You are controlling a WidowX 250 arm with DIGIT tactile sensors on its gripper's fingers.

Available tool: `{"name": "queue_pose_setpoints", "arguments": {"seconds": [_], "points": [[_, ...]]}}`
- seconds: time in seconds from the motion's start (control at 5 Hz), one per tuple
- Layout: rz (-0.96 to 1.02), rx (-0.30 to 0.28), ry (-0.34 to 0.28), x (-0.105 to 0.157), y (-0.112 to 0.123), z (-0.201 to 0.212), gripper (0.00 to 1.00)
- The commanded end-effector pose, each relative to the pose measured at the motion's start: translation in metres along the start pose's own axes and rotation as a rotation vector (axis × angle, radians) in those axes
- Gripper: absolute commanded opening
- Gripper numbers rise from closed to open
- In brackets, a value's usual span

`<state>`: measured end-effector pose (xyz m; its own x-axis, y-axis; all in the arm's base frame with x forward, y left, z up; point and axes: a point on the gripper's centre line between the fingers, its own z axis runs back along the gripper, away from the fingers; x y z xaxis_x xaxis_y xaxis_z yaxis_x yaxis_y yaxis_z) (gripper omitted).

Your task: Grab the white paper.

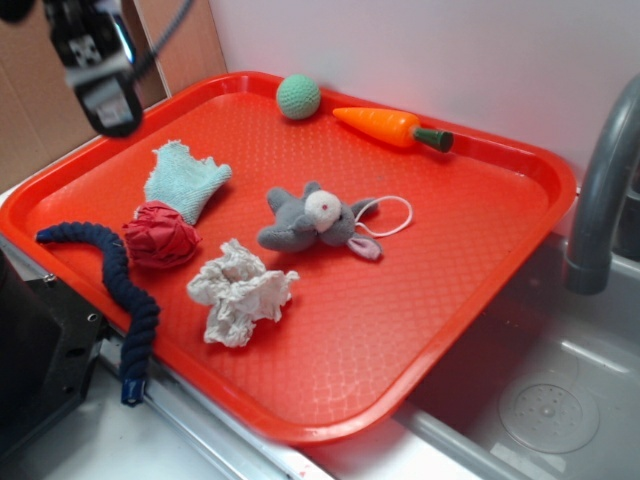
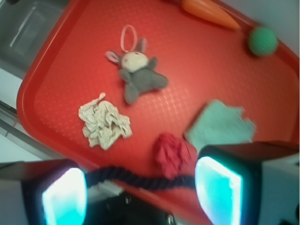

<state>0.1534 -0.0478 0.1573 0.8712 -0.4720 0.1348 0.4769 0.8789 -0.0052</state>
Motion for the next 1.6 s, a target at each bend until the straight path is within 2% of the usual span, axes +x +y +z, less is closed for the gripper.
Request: {"name": "queue_pose_setpoints", "arguments": {"seconds": [0.0, 0.2, 0.6, 0.8, 1.0, 1.2, 1.4], "points": [[-0.215, -0.100, -0.072, 0.017, -0.013, -0.048, 1.00], [-0.306, -0.176, -0.052, 0.015, -0.025, -0.071, 1.00], [-0.356, -0.130, 0.064, 0.007, -0.049, -0.113, 1.00], [-0.319, -0.077, 0.118, 0.000, -0.051, -0.130, 1.00], [-0.281, -0.033, 0.153, -0.004, -0.050, -0.132, 0.18], [-0.234, -0.020, 0.150, -0.005, -0.050, -0.131, 0.00], [-0.194, -0.005, 0.167, -0.005, -0.049, -0.131, 0.00]]}}
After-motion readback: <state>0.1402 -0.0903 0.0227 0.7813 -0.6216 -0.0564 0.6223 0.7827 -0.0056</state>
